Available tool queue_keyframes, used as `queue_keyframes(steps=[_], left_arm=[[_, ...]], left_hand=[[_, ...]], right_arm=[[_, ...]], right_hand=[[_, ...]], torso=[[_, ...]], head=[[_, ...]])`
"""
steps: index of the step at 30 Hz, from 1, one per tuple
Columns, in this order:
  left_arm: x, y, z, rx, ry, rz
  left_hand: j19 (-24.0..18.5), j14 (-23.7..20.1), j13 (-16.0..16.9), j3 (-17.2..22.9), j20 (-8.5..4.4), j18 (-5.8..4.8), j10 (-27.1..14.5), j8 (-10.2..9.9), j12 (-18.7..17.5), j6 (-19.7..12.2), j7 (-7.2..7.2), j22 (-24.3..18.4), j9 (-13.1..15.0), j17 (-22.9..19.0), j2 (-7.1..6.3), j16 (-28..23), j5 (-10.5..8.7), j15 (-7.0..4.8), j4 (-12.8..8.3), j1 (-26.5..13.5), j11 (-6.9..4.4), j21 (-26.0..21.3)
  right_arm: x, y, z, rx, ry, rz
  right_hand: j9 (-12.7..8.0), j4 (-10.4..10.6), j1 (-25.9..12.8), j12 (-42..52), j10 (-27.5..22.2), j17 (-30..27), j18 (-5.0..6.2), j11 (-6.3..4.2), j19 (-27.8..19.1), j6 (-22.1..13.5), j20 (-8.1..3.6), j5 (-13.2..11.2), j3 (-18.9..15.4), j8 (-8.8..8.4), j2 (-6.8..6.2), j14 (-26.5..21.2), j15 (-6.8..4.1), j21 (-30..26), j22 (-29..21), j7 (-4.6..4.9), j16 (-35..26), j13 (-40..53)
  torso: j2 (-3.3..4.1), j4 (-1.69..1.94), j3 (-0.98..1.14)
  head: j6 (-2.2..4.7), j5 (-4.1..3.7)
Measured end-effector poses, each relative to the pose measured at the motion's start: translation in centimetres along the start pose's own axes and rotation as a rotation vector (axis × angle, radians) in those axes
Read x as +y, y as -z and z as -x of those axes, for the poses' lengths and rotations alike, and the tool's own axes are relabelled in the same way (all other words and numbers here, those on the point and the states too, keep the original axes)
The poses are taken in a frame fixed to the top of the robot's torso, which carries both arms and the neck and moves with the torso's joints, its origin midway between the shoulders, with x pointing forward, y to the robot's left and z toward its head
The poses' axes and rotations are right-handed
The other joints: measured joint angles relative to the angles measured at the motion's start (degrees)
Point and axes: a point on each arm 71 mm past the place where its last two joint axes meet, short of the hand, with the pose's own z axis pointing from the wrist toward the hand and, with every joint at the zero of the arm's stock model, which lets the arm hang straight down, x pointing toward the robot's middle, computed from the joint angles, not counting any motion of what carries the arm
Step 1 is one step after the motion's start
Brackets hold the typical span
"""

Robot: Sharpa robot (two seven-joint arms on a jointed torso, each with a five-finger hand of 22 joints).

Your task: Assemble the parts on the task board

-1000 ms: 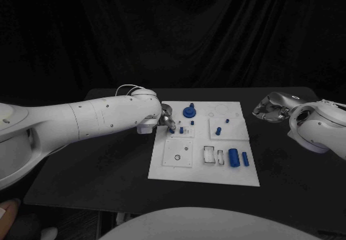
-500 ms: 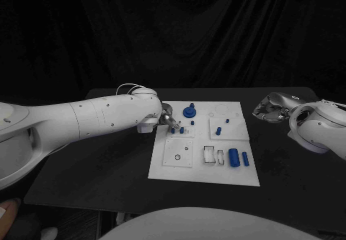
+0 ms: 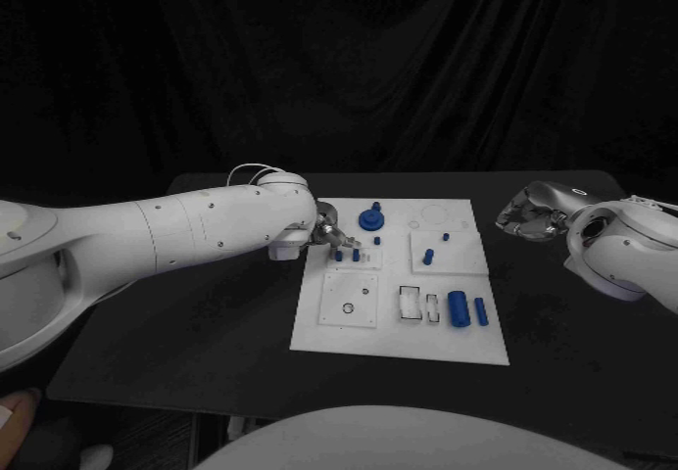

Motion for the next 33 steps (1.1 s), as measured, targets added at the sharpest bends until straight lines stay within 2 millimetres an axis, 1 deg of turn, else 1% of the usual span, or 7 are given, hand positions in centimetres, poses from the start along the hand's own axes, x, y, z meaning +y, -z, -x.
queue_keyframes(steps=[8, 12, 18, 23, 26, 29, 33], left_arm=[[0.7, 0.0, -0.2, -0.025, 0.022, -0.002], [1.3, 0.0, -0.4, -0.068, 0.051, -0.038], [1.6, 0.9, 0.3, -0.239, 0.117, -0.183], [1.5, 1.8, 1.4, -0.408, 0.13, -0.316], [1.4, 2.3, 1.9, -0.491, 0.117, -0.402], [1.0, 2.6, 2.2, -0.531, 0.091, -0.481], [0.4, 2.7, 2.3, -0.542, 0.052, -0.557]], left_hand=[[0.5, -0.1, 0.0, -3.5, -0.53, 0.0, 0.0, 5.8, 0.0, -1.7, -0.66, 0.0, 9.7, 0.0, 4.45, 0.0, 0.98, -0.35, 0.3, -0.9, -0.44, 0.6], [0.9, -0.1, 0.0, -6.2, -0.85, 0.0, -0.1, 8.9, 0.0, -2.4, -0.74, 0.0, 10.6, 0.0, 5.29, 0.0, 2.4, -0.59, 0.3, -1.8, -0.93, 1.5], [1.8, -0.2, 0.0, -12.1, -1.84, -0.01, 0.0, 20.7, 0.0, -3.5, -2.36, 0.0, 10.7, 0.0, 6.77, 0.0, 4.89, -1.48, 0.4, 1.9, -2.07, 4.4], [1.8, 0.0, 0.0, -13.9, -1.83, 0.0, 0.0, 24.4, 0.0, -6.1, -2.42, 0.0, 10.7, 0.0, 7.55, 0.0, 9.35, -1.67, 0.3, 6.8, -2.07, 3.7], [0.1, 0.0, 0.0, -14.0, -1.43, -0.01, 0.0, 24.0, 0.0, -8.0, -1.83, 0.0, 10.7, 0.0, 6.96, 0.0, 11.76, -1.63, 0.2, 11.8, -2.07, 1.5], [-2.6, -0.5, 0.1, -12.3, -0.39, -0.01, -1.2, 17.6, -3.9, -11.3, -0.05, 0.0, 9.0, 0.0, 5.64, -1.7, 13.15, 0.03, -1.4, 20.2, -0.34, -0.9], [-6.8, -14.7, -10.8, -3.9, 1.24, 0.46, -37.5, 5.9, -36.4, -21.6, 2.37, 0.0, 5.0, -9.8, 3.7, -11.2, 9.54, 2.22, -7.8, 34.8, 2.06, -4.3]], right_arm=[[0.0, 0.0, 0.0, 0.001, 0.0, -0.001], [-0.1, 0.1, 0.0, 0.001, 0.0, -0.002], [-0.5, 0.3, 0.1, 0.0, -0.001, -0.01], [-0.6, 0.4, 0.1, -0.001, -0.001, -0.011], [-0.6, 0.4, 0.1, -0.001, -0.002, -0.011], [-0.7, 0.4, 0.1, -0.002, -0.002, -0.011], [-0.6, 0.4, 0.1, -0.003, -0.003, -0.009]], right_hand=[[0.0, 0.0, 0.0, 0.0, 0.0, 0.0, 0.0, 0.0, 0.0, 0.0, 0.0, 0.0, 0.0, 0.0, 0.0, 0.0, 0.0, 0.0, 0.0, 0.0, 0.0, 0.0], [0.0, 0.0, 0.0, 0.0, 0.0, 0.0, 0.0, 0.0, 0.0, 0.0, 0.0, 0.0, 0.0, 0.0, 0.0, 0.0, 0.0, 0.0, 0.0, 0.0, 0.0, 0.0], [0.0, 0.0, 0.0, 0.0, 0.0, 0.0, 0.0, 0.0, 0.0, 0.0, 0.0, 0.0, 0.0, 0.0, 0.0, 0.0, 0.0, 0.0, 0.0, 0.0, 0.0, 0.0], [0.0, 0.0, 0.0, 0.0, 0.0, 0.0, 0.0, 0.0, 0.0, 0.0, 0.0, 0.0, 0.0, 0.0, 0.0, 0.0, 0.0, 0.0, 0.0, 0.0, 0.0, 0.0], [0.0, 0.0, 0.0, 0.0, 0.0, 0.0, 0.0, 0.0, 0.0, 0.0, 0.0, 0.0, 0.0, 0.0, 0.0, 0.0, 0.0, 0.0, 0.0, 0.0, 0.0, 0.0], [0.0, 0.0, 0.0, 0.0, 0.0, 0.0, -0.01, 0.0, 0.0, 0.0, 0.0, 0.0, 0.0, 0.0, 0.0, 0.0, 0.0, 0.0, 0.0, 0.0, 0.0, 0.0], [0.0, 0.0, 0.0, 0.0, 0.0, 0.0, 0.0, 0.0, 0.0, 0.0, 0.0, 0.0, 0.0, 0.0, 0.0, 0.0, 0.0, 0.0, 0.0, 0.0, 0.0, 0.0]], torso=[[-0.04, 0.04, -0.01], [-0.04, 0.03, -0.01], [-0.03, 0.03, -0.01], [-0.01, 0.04, -0.01], [0.0, 0.04, -0.01], [0.01, 0.06, -0.01], [0.01, 0.07, -0.01]], head=[[0.0, -0.04], [0.0, -0.02], [0.0, -0.03], [0.0, -0.13], [0.0, -0.17], [0.0, -0.31], [0.0, -0.47]])
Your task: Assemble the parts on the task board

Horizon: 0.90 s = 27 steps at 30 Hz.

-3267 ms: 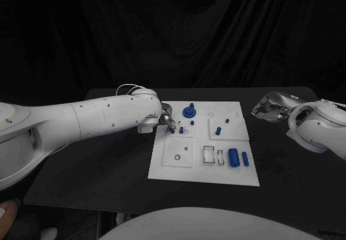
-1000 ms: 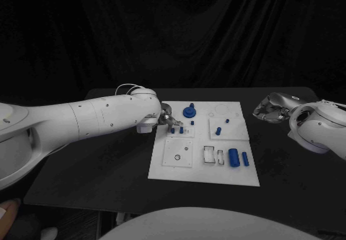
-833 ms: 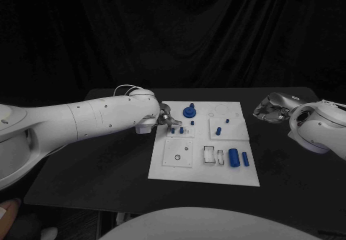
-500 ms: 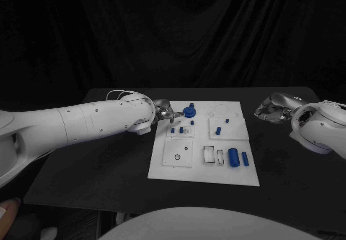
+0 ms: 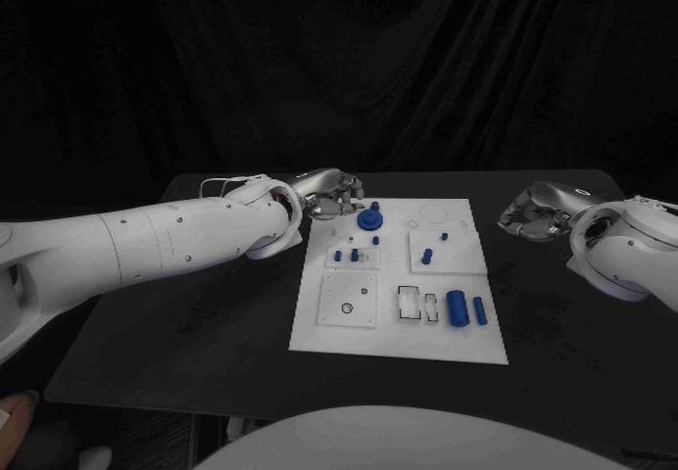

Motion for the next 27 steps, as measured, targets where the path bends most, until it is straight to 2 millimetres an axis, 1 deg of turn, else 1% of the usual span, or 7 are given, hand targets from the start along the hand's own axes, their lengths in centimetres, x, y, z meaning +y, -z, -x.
queue_keyframes(steps=[1, 3, 6, 8, 12, 15, 27], left_arm=[[-0.1, -0.1, 0.0, 0.004, -0.007, -0.015], [-0.3, -0.4, -0.1, 0.017, -0.027, -0.043], [-0.7, -1.1, -0.4, 0.045, -0.08, -0.086], [-1.0, -1.5, -0.6, 0.063, -0.127, -0.114], [-1.4, -2.4, -0.9, 0.088, -0.227, -0.161], [-1.9, -2.9, -1.2, 0.107, -0.296, -0.195], [-3.2, -4.6, -2.3, 0.163, -0.423, -0.247]], left_hand=[[-0.7, -1.0, -4.7, 2.0, 0.69, 0.0, -6.0, -1.8, -7.9, -1.2, 0.33, 0.0, -1.0, -1.1, -0.8, -0.8, -0.82, 0.99, -0.6, 1.6, 1.16, -0.4], [-1.4, -1.5, -11.4, 4.7, 1.45, 0.0, -13.4, -4.4, -17.4, -1.5, 0.41, 0.0, -3.5, -2.0, -2.24, -1.5, -2.9, 2.3, -0.9, 3.0, 2.56, -0.7], [-0.6, 0.1, -18.8, 7.4, 1.9, 0.0, -18.5, -7.6, -25.3, -1.0, -1.77, 0.0, -10.2, -1.8, -4.71, -1.5, -6.25, 1.94, -2.0, 4.7, 2.0, 0.3], [0.0, 0.2, -22.5, 7.7, 1.22, 0.87, -19.4, -7.8, -27.1, 1.3, -4.26, 0.0, -15.5, -3.8, -6.3, -2.6, -6.41, 0.96, -2.4, 4.6, 0.96, 0.5], [1.2, 1.1, -26.8, 7.1, 0.06, 0.87, -18.7, -7.8, -27.6, 6.0, -9.55, 0.0, -22.4, -5.6, -8.87, -3.2, -2.85, -0.16, -3.5, 4.2, -0.49, 1.4], [1.4, 0.6, -29.0, 7.2, -0.13, 0.86, -18.4, -7.8, -27.6, 7.5, -11.46, 0.0, -25.6, -7.1, -9.36, -3.7, -1.75, -0.61, -3.8, 3.9, -0.87, 1.4], [1.8, 0.6, -31.0, 6.8, -0.13, 0.86, -17.4, -7.8, -27.8, 8.7, -11.31, 0.0, -29.5, -6.9, -9.94, -3.4, -1.37, -0.59, -4.3, 3.4, -0.71, 1.8]], right_arm=[[0.0, 0.0, 0.0, -0.001, -0.001, 0.001], [0.0, 0.1, 0.0, -0.002, -0.001, 0.001], [-0.1, 0.1, 0.1, -0.007, -0.003, 0.001], [0.0, 0.1, 0.1, -0.011, -0.005, 0.004], [0.1, 0.1, 0.1, -0.016, -0.007, 0.009], [0.2, 0.1, 0.1, -0.019, -0.009, 0.014], [0.4, 0.2, 0.1, -0.028, -0.014, 0.023]], right_hand=[[0.0, 0.0, 0.0, 0.0, 0.0, 0.0, 0.0, 0.0, 0.0, 0.0, 0.0, 0.0, 0.0, 0.0, 0.0, 0.0, 0.0, 0.0, 0.0, 0.0, 0.0, 0.0], [0.0, 0.0, 0.0, 0.0, 0.0, 0.0, 0.0, 0.0, 0.0, 0.0, 0.0, 0.0, 0.0, 0.0, 0.0, 0.0, 0.0, 0.0, 0.0, 0.0, 0.0, 0.0], [0.0, 0.0, 0.0, 0.0, 0.0, 0.0, 0.0, 0.0, 0.0, 0.0, 0.0, 0.0, 0.0, 0.0, 0.0, 0.0, 0.0, 0.0, 0.0, 0.0, 0.0, 0.0], [0.0, 0.0, 0.0, 0.0, 0.0, 0.0, 0.0, 0.0, 0.0, 0.0, 0.0, 0.0, 0.0, 0.0, 0.0, 0.0, 0.0, 0.0, 0.0, 0.0, 0.0, 0.0], [0.0, 0.0, 0.0, 0.0, 0.0, 0.0, 0.0, 0.0, 0.0, 0.0, 0.0, 0.0, 0.0, 0.0, 0.0, 0.0, 0.0, 0.0, 0.0, 0.0, 0.0, 0.0], [0.0, 0.0, 0.0, 0.0, 0.0, 0.0, 0.0, 0.0, 0.0, 0.0, 0.0, 0.0, 0.0, 0.0, 0.0, 0.0, 0.0, 0.0, 0.0, 0.0, 0.0, 0.0], [0.0, 0.0, 0.0, 0.0, 0.0, 0.0, 0.0, 0.0, 0.0, 0.0, 0.0, 0.0, 0.0, 0.0, 0.0, 0.0, 0.0, 0.0, 0.0, 0.0, 0.0, 0.0]], torso=[[0.0, 0.0, 0.0], [0.0, 0.0, 0.0], [0.0, -0.01, 0.01], [0.0, -0.01, 0.01], [0.0, -0.01, 0.01], [0.0, -0.02, 0.01], [0.45, -0.41, -0.1]], head=[[0.0, -0.11], [0.0, -0.19], [0.0, -0.45], [0.0, -0.82], [0.0, -1.43], [0.0, -1.83], [0.0, -2.01]])
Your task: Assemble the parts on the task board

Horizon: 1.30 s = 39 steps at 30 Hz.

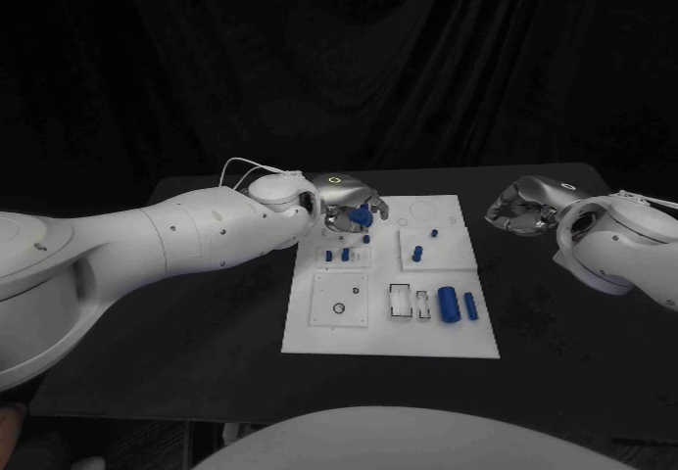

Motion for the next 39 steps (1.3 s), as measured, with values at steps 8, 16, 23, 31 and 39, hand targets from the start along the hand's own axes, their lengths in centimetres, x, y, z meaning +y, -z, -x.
queue_keyframes(steps=[8, 16, 23, 31, 39], left_arm=[[-0.3, -0.4, -0.8, 0.046, -0.041, -0.009], [-0.7, -0.6, -1.9, 0.093, -0.057, -0.011], [-0.6, -0.7, -2.1, 0.104, -0.064, -0.006], [-0.5, -0.7, -2.3, 0.105, -0.066, -0.001], [-0.3, -0.6, -2.3, 0.102, -0.068, 0.007]], left_hand=[[0.2, 0.5, -0.2, -0.4, -0.19, 0.01, 1.0, 0.0, 1.1, 1.3, 0.22, 0.0, -2.1, -0.4, -0.68, 0.2, -1.38, 0.1, -0.1, -1.3, 0.23, 0.2], [0.4, 0.5, -0.5, -0.5, 0.01, 0.0, 2.5, 0.2, 1.7, 3.8, 0.68, 0.0, -3.4, -0.7, -0.3, 0.2, -1.38, 0.1, 0.0, -1.7, 0.23, 0.2], [0.4, 0.5, -0.8, -0.5, 0.01, 0.0, 2.9, 0.2, 1.7, 5.5, 0.97, 0.0, -4.3, -0.9, -0.23, 0.2, -0.84, 0.1, 0.0, -1.8, 0.24, 0.2], [0.6, 0.5, -1.3, -0.1, 0.22, 0.0, 3.4, 0.2, 1.7, 7.0, 1.43, 0.0, -5.3, -1.0, 0.15, 0.5, 0.04, 0.1, -0.1, -2.2, 0.33, 0.2], [0.6, 0.5, -1.8, 0.7, 0.22, 0.0, 3.4, 0.2, 1.5, 8.1, 1.73, 0.0, -6.1, -1.2, 0.45, 0.5, 0.88, 0.1, -0.2, -2.5, 0.37, 0.2]], right_arm=[[0.1, 0.1, 0.0, -0.002, -0.002, 0.005], [0.2, 0.1, 0.0, -0.002, -0.002, 0.006], [0.2, 0.0, 0.0, -0.002, -0.002, 0.007], [0.2, 0.0, 0.0, -0.002, -0.002, 0.007], [0.4, -0.1, -0.1, -0.001, -0.001, 0.009]], right_hand=[[0.0, 0.0, 0.0, 0.0, 0.0, 0.0, 0.0, 0.0, 0.0, 0.0, 0.0, 0.0, 0.0, 0.0, 0.0, 0.0, 0.0, 0.0, 0.0, 0.0, 0.0, 0.0], [0.0, 0.0, 0.0, 0.0, 0.0, 0.0, 0.0, 0.0, 0.0, 0.0, 0.0, 0.0, 0.0, 0.0, 0.0, 0.0, 0.0, 0.0, 0.0, 0.0, 0.0, 0.0], [0.0, 0.0, 0.0, 0.0, 0.0, 0.0, 0.0, 0.0, 0.0, 0.0, 0.0, 0.0, 0.0, 0.0, 0.0, 0.0, 0.0, 0.0, 0.0, 0.0, 0.0, 0.0], [0.0, 0.0, 0.0, 0.0, 0.0, 0.0, 0.0, 0.0, 0.0, 0.0, 0.0, 0.0, 0.0, 0.0, 0.0, 0.0, 0.0, 0.0, 0.0, 0.0, 0.0, 0.0], [0.0, 0.0, 0.0, 0.0, 0.0, 0.0, 0.0, 0.0, 0.0, 0.0, 0.0, 0.3, 0.0, 0.0, 0.0, 0.0, 0.0, 0.0, 0.0, 0.0, 0.0, 0.0]], torso=[[0.55, -0.47, -0.14], [1.04, -0.75, -0.18], [1.25, -1.02, -0.18], [1.32, -1.14, -0.14], [1.35, -1.2, -0.14]], head=[[0.0, 0.14], [0.0, 0.21], [0.0, 0.3], [0.0, 0.1], [0.0, 0.11]])
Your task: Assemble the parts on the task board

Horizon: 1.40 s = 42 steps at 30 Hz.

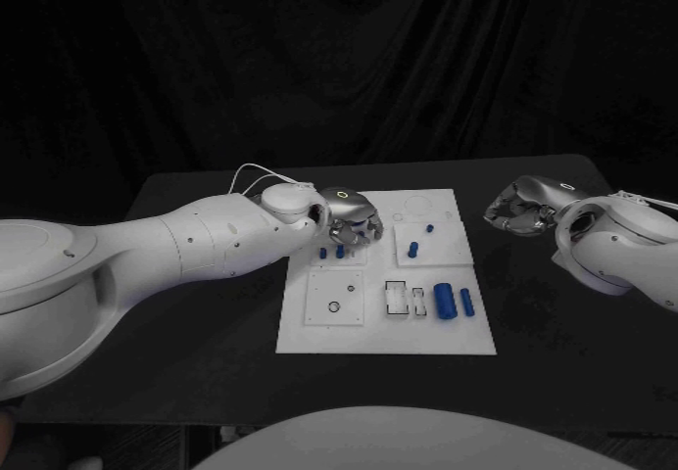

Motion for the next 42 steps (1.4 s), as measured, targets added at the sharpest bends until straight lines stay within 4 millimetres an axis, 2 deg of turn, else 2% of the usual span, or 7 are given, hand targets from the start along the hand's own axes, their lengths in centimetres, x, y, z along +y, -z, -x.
queue_keyframes(steps=[12, 29, 35, 42], left_arm=[[0.9, 0.5, -0.3, -0.005, -0.007, 0.039], [1.3, 0.8, -0.3, -0.016, -0.01, 0.056], [1.3, 0.9, -0.4, -0.016, -0.01, 0.056], [1.2, 0.8, -0.4, -0.018, -0.011, 0.049]], left_hand=[[0.2, 0.1, -0.1, 0.2, 0.2, 0.0, 0.8, 0.0, -0.2, 0.1, 0.06, 0.0, -1.1, 0.0, -0.47, 0.2, -0.01, 0.13, -0.2, -0.4, 0.39, 0.0], [0.2, -0.1, 0.2, 0.5, 0.2, 0.0, 0.8, 0.0, 0.0, -0.4, 0.06, 0.0, -1.9, -0.6, -0.69, 0.2, 0.17, 0.33, -0.5, -0.7, 0.39, 0.0], [0.2, -0.1, 0.6, 0.5, 0.2, -0.01, 1.7, 0.0, 0.7, -0.3, 0.05, 0.0, -2.2, -0.7, -0.69, 0.2, -0.39, 0.32, -0.4, -0.7, -0.03, 0.0], [0.2, 0.0, 0.7, 1.4, 0.2, 0.0, 3.5, 0.3, 0.9, 1.6, 0.12, 0.0, -2.4, -0.6, -0.52, 0.2, -0.39, 0.2, -0.6, -0.8, -0.83, 0.0]], right_arm=[[0.0, 0.0, 0.0, 0.001, 0.001, -0.002], [0.0, -0.1, 0.0, 0.004, 0.003, -0.001], [0.0, -0.2, 0.0, 0.005, 0.004, -0.001], [0.0, -0.2, -0.1, 0.007, 0.004, -0.001]], right_hand=[[0.0, 0.0, 0.0, 0.0, 0.0, 0.0, 0.0, 0.0, 0.0, 0.0, 0.0, 0.0, 0.0, 0.0, 0.0, 0.0, 0.0, 0.0, 0.0, 0.0, 0.0, 0.0], [0.0, 0.0, 0.0, 0.0, 0.0, 0.0, 0.0, 0.0, 0.0, 0.0, 0.0, 0.0, 0.0, 0.0, 0.0, 0.0, 0.0, 0.0, 0.0, 0.0, 0.0, 0.0], [0.0, 0.0, 0.0, 0.0, 0.0, 0.0, 0.0, 0.0, 0.0, 0.0, 0.0, 0.0, 0.0, 0.0, 0.0, 0.0, 0.0, 0.0, 0.0, 0.0, 0.0, 0.0], [0.0, 0.0, 0.0, 0.0, 0.0, 0.0, 0.0, 0.0, 0.0, 0.0, 0.0, 0.0, 0.0, 0.0, 0.0, 0.0, 0.0, 0.0, 0.0, 0.0, 0.0, 0.0]], torso=[[-0.01, 0.08, 0.02], [-0.01, 0.11, 0.02], [0.0, 0.11, 0.02], [-0.01, 0.13, 0.02]], head=[[0.0, -0.27], [-0.01, -0.15], [-0.01, -0.1], [-0.01, 0.05]])
